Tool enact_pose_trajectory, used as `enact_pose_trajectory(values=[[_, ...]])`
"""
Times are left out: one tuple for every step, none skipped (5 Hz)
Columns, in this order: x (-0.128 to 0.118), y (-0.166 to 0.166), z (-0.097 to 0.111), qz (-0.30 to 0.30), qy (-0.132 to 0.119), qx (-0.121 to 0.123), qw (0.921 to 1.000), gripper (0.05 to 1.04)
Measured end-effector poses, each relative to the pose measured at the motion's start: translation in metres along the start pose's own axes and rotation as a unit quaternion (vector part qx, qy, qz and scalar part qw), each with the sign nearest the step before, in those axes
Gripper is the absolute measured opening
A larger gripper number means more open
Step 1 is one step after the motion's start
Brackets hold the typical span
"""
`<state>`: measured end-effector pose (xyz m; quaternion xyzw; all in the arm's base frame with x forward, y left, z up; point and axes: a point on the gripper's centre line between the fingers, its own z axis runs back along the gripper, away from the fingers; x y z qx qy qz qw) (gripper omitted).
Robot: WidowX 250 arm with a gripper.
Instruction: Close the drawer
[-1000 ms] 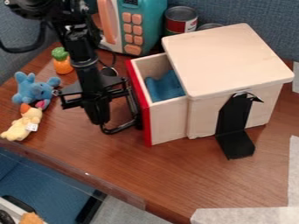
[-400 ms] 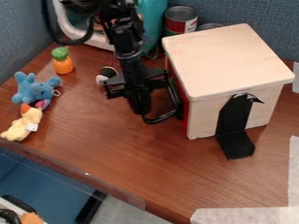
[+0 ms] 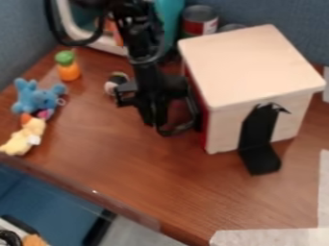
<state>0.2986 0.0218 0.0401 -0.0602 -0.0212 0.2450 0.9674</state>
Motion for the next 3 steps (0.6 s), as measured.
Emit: enact_pose_trajectory(values=[[0.006, 0.009, 0.031, -0.035, -0.057, -0.013, 0.9976, 0.691], [0.008, 0.025, 0.065, -0.116, -0.107, -0.004, 0.9874, 0.964], [0.003, 0.059, 0.077, -0.197, -0.088, 0.026, 0.9762, 1.004]])
